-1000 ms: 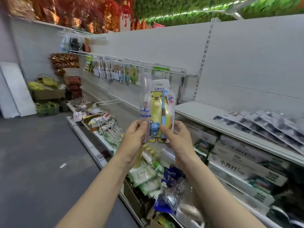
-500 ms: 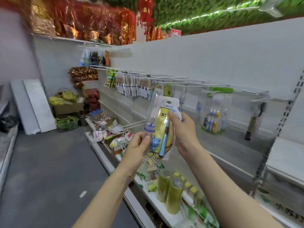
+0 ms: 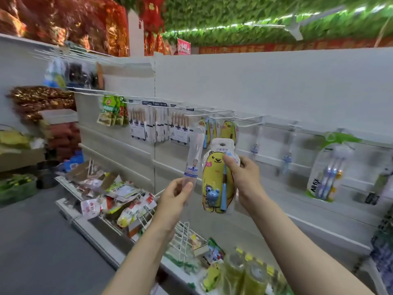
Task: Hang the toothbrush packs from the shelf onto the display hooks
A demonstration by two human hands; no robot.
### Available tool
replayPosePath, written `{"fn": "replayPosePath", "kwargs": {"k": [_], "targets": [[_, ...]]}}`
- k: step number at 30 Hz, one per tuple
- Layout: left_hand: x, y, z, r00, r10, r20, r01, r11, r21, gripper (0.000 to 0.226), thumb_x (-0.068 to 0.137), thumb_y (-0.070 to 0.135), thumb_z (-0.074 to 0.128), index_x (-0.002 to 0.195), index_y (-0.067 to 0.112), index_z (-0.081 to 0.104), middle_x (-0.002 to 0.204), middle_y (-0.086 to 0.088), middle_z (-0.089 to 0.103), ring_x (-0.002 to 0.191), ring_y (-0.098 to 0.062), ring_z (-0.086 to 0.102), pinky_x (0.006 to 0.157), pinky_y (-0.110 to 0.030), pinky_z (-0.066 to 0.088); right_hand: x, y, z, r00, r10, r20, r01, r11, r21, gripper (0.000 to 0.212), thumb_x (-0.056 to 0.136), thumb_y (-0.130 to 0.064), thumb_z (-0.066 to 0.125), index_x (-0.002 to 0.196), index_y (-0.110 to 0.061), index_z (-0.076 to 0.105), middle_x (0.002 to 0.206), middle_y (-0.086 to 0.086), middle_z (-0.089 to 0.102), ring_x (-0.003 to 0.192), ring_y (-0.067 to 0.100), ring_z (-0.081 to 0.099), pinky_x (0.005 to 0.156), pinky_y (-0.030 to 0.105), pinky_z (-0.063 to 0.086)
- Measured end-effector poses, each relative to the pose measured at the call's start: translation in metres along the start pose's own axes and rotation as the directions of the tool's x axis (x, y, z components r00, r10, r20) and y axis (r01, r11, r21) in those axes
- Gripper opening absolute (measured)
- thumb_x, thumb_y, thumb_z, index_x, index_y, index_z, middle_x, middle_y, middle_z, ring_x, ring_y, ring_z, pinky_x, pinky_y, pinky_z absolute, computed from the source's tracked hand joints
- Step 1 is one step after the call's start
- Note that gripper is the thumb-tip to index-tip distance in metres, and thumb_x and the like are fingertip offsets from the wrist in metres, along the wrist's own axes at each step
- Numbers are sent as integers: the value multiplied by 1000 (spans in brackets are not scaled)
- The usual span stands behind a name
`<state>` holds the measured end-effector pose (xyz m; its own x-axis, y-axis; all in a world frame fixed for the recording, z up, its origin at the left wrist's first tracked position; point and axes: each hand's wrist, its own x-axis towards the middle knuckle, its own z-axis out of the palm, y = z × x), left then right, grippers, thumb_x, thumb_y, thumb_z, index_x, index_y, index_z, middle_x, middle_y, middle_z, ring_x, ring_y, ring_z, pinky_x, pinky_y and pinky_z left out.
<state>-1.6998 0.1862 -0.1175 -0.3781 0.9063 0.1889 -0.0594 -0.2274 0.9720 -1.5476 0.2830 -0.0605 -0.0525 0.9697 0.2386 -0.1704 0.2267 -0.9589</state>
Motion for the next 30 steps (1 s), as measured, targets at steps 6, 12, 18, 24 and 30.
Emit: {"fn": "replayPosePath", "kwargs": {"k": [6,12,18,24,30], "targets": [[77,-8,-38,999,-34,26,34,999,-4,15,92,19,68,107,20,66,99,0,74,98,-21,70,78,-37,56,59,12,53,1000,-20,-21,18,998,-55,21,87,-24,77,103,-15,68,98,5,77,88,18,75,73,32,61],[145,-20,-57,996,-85,40,85,996,4,23,88,21,73,110,21,65,106,6,75,105,-19,69,94,-48,53,112,25,97,998,-62,27,64,996,-66,19,87,-22,77,102,-14,69,97,4,76,80,11,73,60,18,55],[199,-22,-75,993,-83,83,85,996,-18,21,90,13,70,109,16,63,101,2,76,101,-21,70,93,-43,53,155,30,133,994,-92,54,95,994,-55,28,88,-22,76,111,-9,69,100,5,77,84,11,75,62,17,55],[239,-31,-92,986,-86,145,92,995,-40,19,90,10,68,107,15,63,99,2,77,102,-21,70,95,-42,53,181,41,155,995,-99,3,99,993,-63,29,87,-25,77,111,-10,69,100,4,77,86,14,75,68,24,58],[270,-35,-110,966,-89,242,95,995,-16,22,89,14,70,110,18,63,103,4,76,104,-19,69,95,-44,53,195,48,168,988,-127,-82,123,991,-55,28,86,-25,78,110,-12,69,100,3,77,87,13,74,67,21,57]]}}
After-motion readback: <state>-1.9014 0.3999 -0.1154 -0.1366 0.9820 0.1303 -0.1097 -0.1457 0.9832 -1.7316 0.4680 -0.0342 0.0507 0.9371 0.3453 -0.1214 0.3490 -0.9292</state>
